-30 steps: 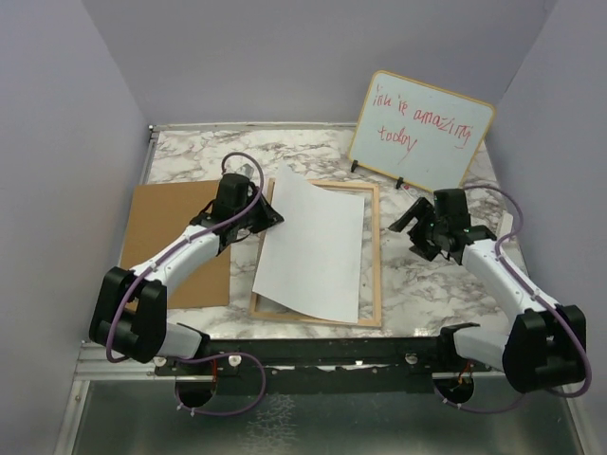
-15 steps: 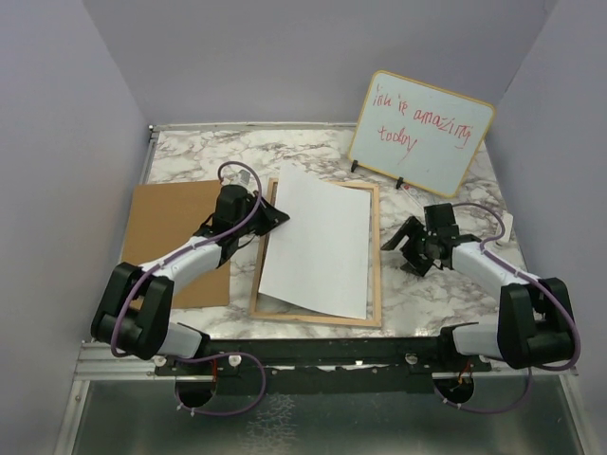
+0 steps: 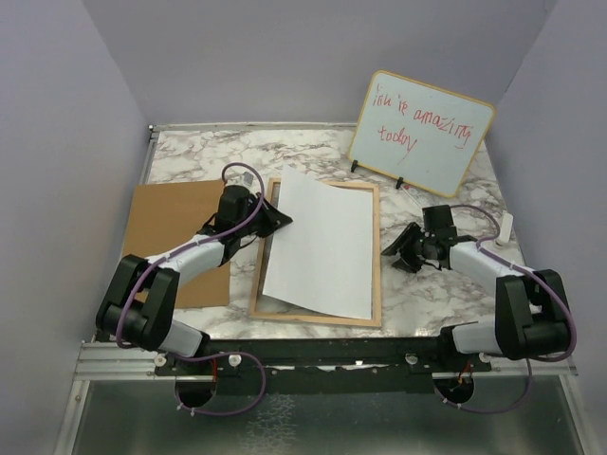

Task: Put the photo into the frame
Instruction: Turn over the photo from the photo frame.

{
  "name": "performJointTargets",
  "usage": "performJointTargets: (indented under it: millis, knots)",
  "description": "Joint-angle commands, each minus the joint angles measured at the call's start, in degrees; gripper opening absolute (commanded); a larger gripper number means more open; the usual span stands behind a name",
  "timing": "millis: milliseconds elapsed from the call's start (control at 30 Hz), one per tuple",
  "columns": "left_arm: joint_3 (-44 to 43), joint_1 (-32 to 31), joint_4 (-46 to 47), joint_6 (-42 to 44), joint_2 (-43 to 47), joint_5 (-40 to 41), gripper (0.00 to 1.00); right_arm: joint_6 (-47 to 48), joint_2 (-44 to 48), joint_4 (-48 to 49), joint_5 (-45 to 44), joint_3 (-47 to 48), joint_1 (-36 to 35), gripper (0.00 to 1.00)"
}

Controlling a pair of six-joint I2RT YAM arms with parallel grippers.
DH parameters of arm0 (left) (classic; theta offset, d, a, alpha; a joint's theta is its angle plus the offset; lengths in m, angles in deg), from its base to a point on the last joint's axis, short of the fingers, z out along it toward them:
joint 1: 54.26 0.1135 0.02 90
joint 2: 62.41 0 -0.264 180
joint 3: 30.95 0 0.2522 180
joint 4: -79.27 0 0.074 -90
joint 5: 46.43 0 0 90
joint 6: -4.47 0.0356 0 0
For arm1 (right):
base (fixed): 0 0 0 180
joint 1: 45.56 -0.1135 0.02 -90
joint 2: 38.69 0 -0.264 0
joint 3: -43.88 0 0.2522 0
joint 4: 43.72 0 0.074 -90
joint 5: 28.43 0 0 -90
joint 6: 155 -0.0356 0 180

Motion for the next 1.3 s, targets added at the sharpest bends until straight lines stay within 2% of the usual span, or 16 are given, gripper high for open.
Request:
performJointTargets:
  millis: [0, 200, 433, 500, 567, 700, 833, 933, 1100, 1267]
  knots:
    - [-0.11, 0.23, 1.28, -0.50, -1.56, -1.93, 0.00, 0.56, -2.24, 1.52, 2.58, -0.81, 0.22, 0.48]
    - [1.89, 0.23, 1.34, -3.23, -0.38, 0.45, 0.00, 1.43, -3.10, 2.56, 4.57, -0.57, 0.19, 0.45]
    - [2.11, 0.14, 1.51, -2.40, -0.94, -0.33, 0.00, 1.83, -4.88, 3.39, 6.39, -0.61, 0.21, 0.40]
    - [2.26, 0.14, 1.57, -2.22, -0.79, -0.08, 0.04, 1.86, -5.09, 3.40, 6.36, -0.56, 0.23, 0.40]
    - [2.68, 0.14, 1.46, -2.02, -0.24, 0.75, 0.12, 1.77, -5.20, 3.39, 6.36, -0.58, 0.22, 0.40]
    - [2.82, 0.14, -0.13, -1.37, 0.34, 2.22, 0.35, 1.59, -5.11, 3.01, 6.26, -0.44, 0.22, 0.41]
    - [0.04, 0.14, -8.18, 2.79, 3.18, 8.81, 0.57, 1.59, -4.61, 2.47, 5.57, -0.20, 0.14, 0.42]
    - [-2.71, 0.14, -14.97, 6.35, 5.38, 15.71, 0.67, 1.46, -4.02, 2.25, 5.04, -0.51, 0.21, 0.43]
    - [-6.34, 0.22, -22.90, 11.31, 5.66, 20.82, 0.87, 1.72, -3.65, 1.21, 3.85, -0.28, 0.22, 0.43]
    - [-9.58, 0.30, -28.26, 15.64, 5.37, 26.53, 0.99, 2.54, -2.56, -1.36, 1.95, 1.57, 0.22, 0.43]
